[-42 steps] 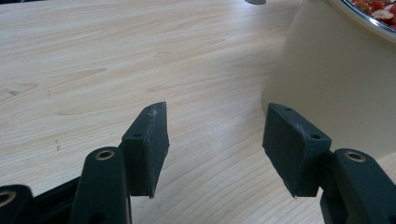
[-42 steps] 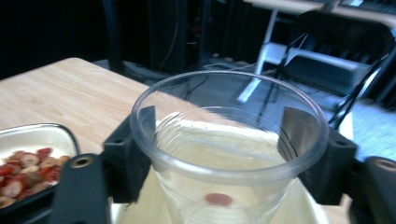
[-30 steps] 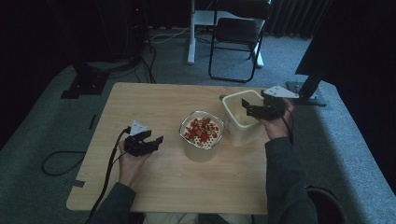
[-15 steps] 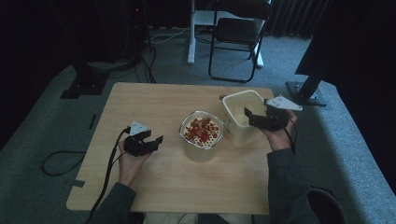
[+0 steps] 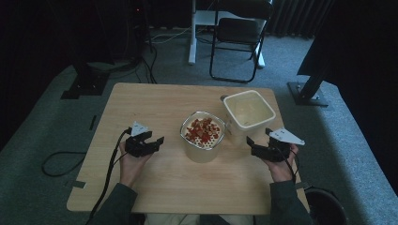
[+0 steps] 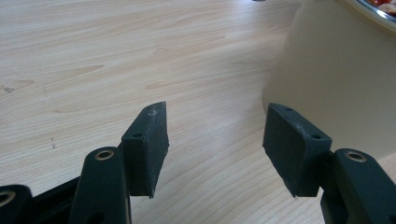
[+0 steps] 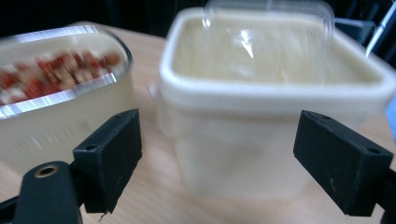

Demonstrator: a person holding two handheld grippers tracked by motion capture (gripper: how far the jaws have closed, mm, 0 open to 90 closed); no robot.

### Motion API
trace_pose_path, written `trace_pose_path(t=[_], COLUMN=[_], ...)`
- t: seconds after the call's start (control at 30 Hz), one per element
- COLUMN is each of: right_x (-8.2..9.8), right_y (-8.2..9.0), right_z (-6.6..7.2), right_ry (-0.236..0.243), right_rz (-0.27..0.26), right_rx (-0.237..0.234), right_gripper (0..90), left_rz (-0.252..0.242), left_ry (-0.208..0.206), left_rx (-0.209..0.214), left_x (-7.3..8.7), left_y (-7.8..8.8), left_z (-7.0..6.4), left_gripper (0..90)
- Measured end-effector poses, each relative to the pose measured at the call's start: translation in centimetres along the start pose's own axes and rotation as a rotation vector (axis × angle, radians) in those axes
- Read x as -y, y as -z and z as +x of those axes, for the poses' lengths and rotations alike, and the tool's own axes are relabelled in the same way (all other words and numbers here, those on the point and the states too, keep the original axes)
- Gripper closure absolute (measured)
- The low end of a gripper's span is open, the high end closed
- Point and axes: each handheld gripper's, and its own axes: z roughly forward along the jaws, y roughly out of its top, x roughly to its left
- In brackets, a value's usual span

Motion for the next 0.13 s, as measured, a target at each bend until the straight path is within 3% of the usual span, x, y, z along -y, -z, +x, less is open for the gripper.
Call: trace_pose_path(t=[0.07, 0.13], right_x=[1.0, 1.9], right_y=[-0.2, -0.6], right_z=[0.0, 0.2], right_ry=[-0.021, -0.011], right_rz=[0.017, 0.053], right_rx=[-0.003, 0.005], right_gripper=[14.8, 14.8], left_rz=[0.003, 0.002], left_ry=[0.001, 0.003], left_rx=[0.001, 0.001], left_x=[0.0, 0.0], left_y=[0.0, -0.1], left_z=[0.0, 0.1], left_gripper=[40.8, 40.8])
